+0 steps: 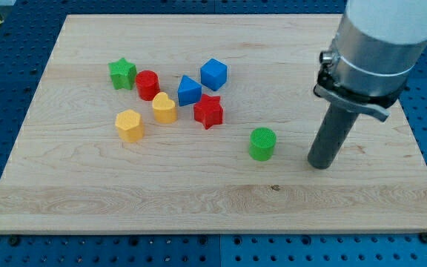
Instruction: Push the green circle to the bottom right of the red star
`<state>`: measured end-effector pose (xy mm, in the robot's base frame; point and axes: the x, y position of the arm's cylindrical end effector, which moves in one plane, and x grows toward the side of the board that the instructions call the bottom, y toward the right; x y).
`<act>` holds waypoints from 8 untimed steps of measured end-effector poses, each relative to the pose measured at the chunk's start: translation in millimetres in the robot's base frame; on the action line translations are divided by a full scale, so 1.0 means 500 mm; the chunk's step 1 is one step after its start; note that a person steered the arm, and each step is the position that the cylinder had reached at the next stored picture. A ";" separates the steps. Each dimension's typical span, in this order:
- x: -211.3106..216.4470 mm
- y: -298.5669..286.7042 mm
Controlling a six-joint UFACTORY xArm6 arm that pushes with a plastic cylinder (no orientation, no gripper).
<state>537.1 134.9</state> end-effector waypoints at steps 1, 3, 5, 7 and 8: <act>0.009 -0.025; 0.009 -0.082; 0.008 -0.100; 0.000 -0.106; -0.010 -0.106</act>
